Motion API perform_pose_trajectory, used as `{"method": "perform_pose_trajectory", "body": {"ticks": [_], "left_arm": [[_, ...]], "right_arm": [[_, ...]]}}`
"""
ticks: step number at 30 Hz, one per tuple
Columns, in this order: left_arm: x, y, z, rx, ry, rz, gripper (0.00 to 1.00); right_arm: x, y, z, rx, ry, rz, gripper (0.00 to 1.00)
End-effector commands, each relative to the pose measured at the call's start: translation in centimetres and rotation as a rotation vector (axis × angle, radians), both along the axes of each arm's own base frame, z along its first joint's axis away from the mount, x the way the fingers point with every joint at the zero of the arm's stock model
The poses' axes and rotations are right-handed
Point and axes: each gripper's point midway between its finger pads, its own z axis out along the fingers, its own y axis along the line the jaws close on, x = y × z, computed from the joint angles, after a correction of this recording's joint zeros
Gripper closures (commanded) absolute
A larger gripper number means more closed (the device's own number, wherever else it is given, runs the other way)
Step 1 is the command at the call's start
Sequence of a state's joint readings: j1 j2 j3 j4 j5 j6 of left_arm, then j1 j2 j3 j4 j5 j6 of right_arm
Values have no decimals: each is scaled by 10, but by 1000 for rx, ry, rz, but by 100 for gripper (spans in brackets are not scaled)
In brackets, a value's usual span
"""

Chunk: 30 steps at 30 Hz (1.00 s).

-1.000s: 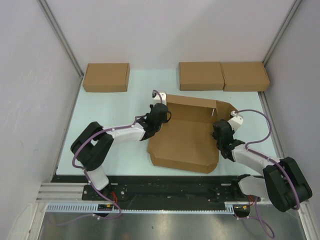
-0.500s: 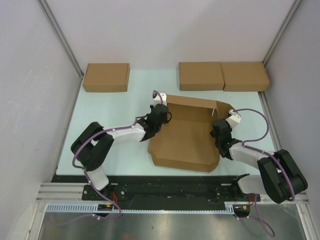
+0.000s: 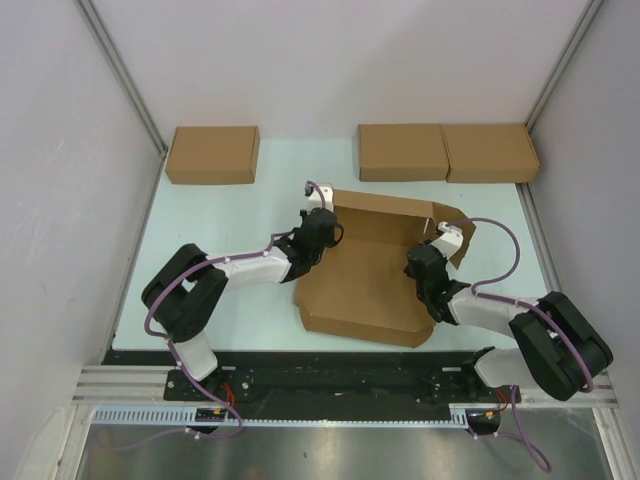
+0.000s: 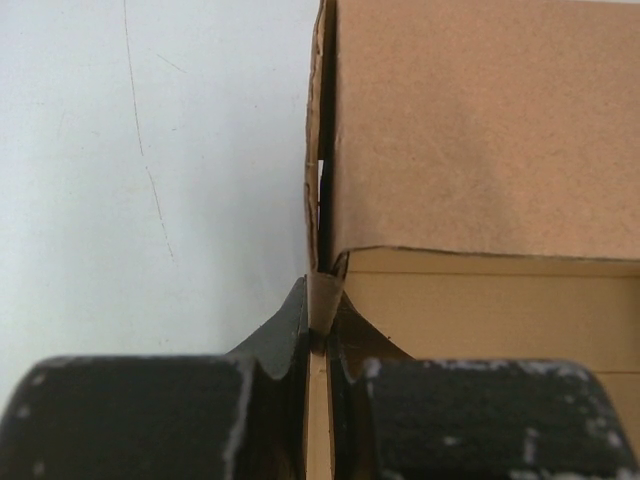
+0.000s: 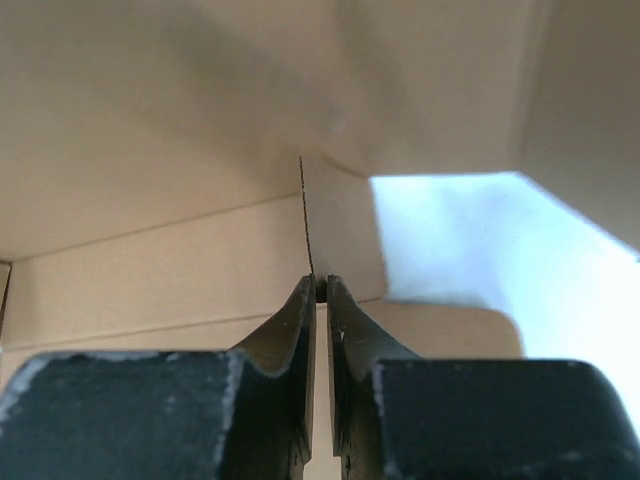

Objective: Fold the paper box

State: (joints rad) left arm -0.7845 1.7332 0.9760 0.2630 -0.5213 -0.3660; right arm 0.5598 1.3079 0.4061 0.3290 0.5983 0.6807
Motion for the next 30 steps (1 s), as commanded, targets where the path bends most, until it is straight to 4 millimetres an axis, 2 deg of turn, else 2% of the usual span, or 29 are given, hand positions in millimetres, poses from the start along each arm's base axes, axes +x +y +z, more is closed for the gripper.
{"method": "perform_pose_trajectory", "body": {"ticks": [1, 4, 5, 7, 8, 11, 12, 14, 15, 16, 17, 18, 20, 22, 24, 25, 26, 28, 30], "left_arm": [[-19, -1, -23, 13, 80, -30, 99], [-20, -1, -22, 9, 75, -31, 99], [-20, -2, -23, 11, 76, -31, 99], [-20, -2, -22, 12, 74, -32, 99], [-20, -1, -23, 18, 74, -31, 99], [-20, 1, -23, 25, 70, -28, 99], [-20, 2, -23, 28, 68, -25, 99], [-20, 3, -24, 31, 67, -23, 99], [-19, 3, -24, 33, 66, -19, 99], [-19, 4, -24, 37, 64, -18, 99], [-18, 4, -24, 37, 62, -14, 99], [-18, 5, -24, 39, 60, -12, 99], [-18, 5, -25, 48, 58, -13, 99], [-17, 5, -24, 48, 56, -10, 99], [-16, 5, -23, 47, 53, -9, 99], [-17, 5, -23, 46, 54, -11, 99], [-17, 5, -24, 45, 56, -12, 99], [-18, 5, -23, 42, 53, -14, 99], [-18, 6, -22, 42, 47, -15, 99]], "right_arm": [[-9, 19, -17, 16, 41, 39, 91], [-13, 22, -17, 11, 48, 50, 82], [-15, 18, -12, 6, 45, 37, 72], [-18, 14, -2, 5, 28, 22, 64], [-21, 10, 12, 5, 9, 18, 59], [-32, 1, 34, -42, 2, 39, 52], [-33, 4, 60, -13, -55, 57, 51], [-47, -9, 73, -74, -42, 64, 49], [-50, -13, 104, -43, -113, 59, 49], [-55, -16, 115, -48, -132, 65, 49], [-62, -28, 120, -92, -130, 51, 48], [-68, -36, 143, -63, -193, 34, 48], [-73, -54, 166, -87, -251, -13, 48], [-73, -67, 180, -95, -290, -56, 47], [-66, -84, 180, -119, -274, -115, 46], [-60, -83, 171, -126, -235, -108, 46], [-55, -98, 168, -126, -218, -161, 46], [-46, -102, 157, -97, -178, -183, 46], [-38, -116, 156, -76, -184, -236, 47]]}}
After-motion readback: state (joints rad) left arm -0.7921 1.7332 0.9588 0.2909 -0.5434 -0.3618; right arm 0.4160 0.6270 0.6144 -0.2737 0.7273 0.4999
